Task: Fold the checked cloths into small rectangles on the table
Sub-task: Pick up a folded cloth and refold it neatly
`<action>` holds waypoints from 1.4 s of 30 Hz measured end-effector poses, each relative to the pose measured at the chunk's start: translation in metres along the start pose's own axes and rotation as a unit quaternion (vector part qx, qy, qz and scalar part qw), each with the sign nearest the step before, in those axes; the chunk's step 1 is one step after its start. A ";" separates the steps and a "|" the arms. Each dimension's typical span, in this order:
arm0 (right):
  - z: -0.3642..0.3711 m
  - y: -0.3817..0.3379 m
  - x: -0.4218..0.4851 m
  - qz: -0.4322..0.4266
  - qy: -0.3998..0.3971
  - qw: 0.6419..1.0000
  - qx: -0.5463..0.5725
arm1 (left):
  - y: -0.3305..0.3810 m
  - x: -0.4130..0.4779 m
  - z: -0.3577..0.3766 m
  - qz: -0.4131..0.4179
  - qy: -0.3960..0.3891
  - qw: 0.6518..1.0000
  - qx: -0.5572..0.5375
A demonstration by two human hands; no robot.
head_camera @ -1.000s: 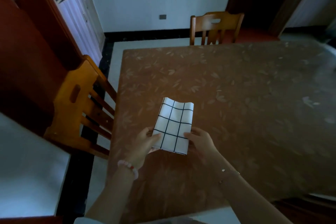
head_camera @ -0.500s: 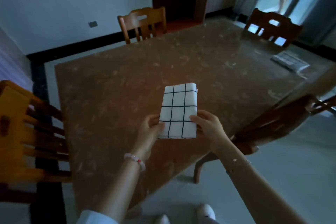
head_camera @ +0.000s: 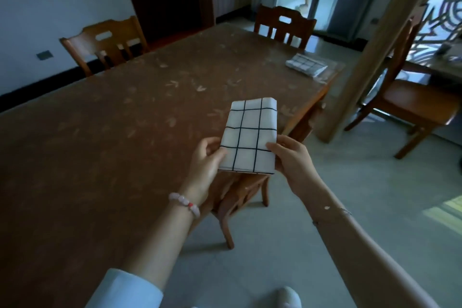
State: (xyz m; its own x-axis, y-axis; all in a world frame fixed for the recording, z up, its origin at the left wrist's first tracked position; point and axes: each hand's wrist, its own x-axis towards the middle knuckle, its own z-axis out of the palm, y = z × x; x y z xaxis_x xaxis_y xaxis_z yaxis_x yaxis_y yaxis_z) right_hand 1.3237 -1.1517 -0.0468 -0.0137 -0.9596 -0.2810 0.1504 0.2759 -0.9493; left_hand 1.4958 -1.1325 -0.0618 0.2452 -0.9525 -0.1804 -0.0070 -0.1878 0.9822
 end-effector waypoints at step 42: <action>-0.256 -0.108 0.374 0.033 0.084 0.995 -0.039 | 0.039 0.312 0.360 -0.032 -0.043 0.987 0.154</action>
State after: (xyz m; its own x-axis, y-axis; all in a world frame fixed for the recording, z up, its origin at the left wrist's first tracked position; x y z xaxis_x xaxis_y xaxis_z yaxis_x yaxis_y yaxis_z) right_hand 1.0496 -1.5261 -0.0851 -0.1728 -0.9179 -0.3571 0.0793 0.3484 -0.9340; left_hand 1.2228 -1.5233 -0.0985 0.1708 -0.9507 -0.2587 -0.2917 -0.2996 0.9084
